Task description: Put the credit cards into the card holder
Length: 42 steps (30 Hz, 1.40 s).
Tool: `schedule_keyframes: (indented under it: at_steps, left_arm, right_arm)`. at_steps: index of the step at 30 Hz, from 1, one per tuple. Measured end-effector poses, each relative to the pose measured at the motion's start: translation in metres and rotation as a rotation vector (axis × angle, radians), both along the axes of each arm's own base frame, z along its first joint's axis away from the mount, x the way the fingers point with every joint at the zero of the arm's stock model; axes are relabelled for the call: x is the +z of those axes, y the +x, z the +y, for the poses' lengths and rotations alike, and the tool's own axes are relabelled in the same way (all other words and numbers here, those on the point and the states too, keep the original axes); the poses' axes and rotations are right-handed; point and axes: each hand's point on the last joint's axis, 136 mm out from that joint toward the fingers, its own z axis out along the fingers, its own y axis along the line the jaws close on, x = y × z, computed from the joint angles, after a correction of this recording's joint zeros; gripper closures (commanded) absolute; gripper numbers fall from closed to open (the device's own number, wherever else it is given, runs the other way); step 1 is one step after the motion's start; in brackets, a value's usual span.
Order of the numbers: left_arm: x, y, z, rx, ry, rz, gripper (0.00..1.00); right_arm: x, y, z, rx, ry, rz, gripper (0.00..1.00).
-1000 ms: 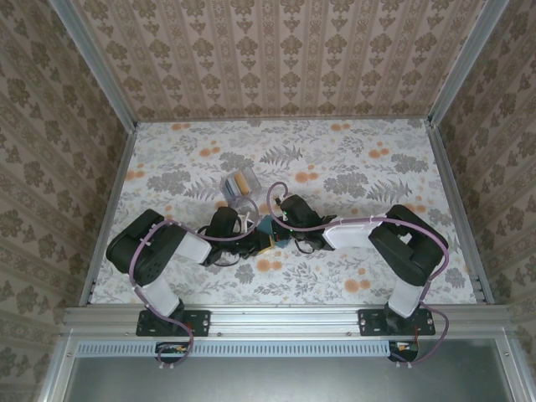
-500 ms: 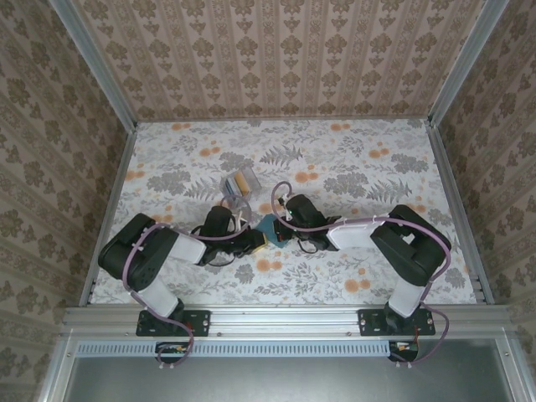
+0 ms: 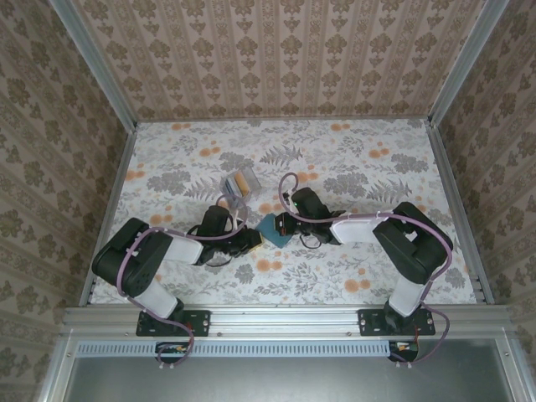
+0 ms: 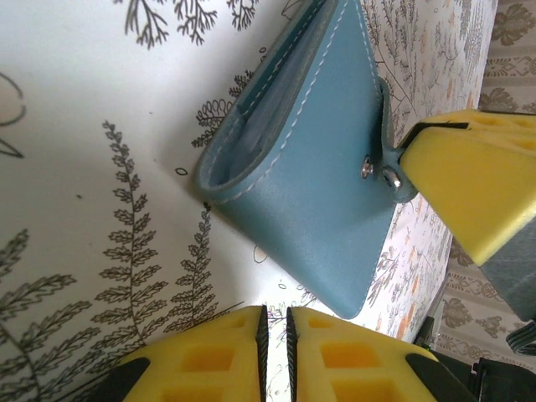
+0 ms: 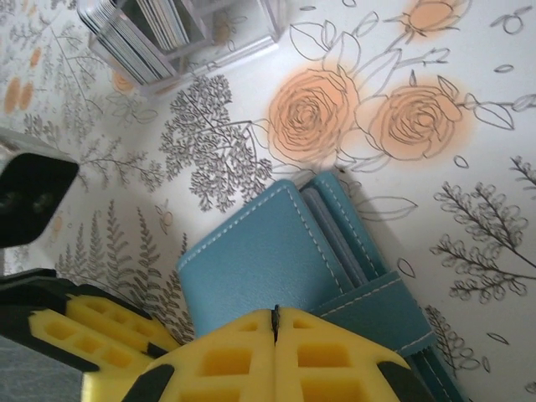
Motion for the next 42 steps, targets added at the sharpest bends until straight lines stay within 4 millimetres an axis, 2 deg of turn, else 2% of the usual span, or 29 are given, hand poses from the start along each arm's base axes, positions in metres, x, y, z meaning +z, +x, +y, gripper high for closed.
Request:
schedule_keyframes:
  at_steps: [16,23,33,42]
  left_arm:
    - [0.001,0.000,-0.005,-0.008,-0.006,-0.016,0.82]
    - [0.001,0.001,-0.005,-0.008,-0.007,-0.017,0.82]
    - [-0.001,0.004,-0.008,0.004,-0.007,0.023,0.84]
    - [-0.002,0.006,-0.009,0.016,-0.032,0.055,0.84]
  right_arm:
    - [-0.008,0.005,0.007,0.008,0.012,0.001,1.00]
    - [-0.009,-0.001,0.011,0.040,-0.007,-0.026,1.00]
    - [-0.009,-0.006,0.011,0.087,-0.046,-0.117,1.00]
    - [-0.010,-0.008,0.013,0.110,-0.159,-0.287,1.00]
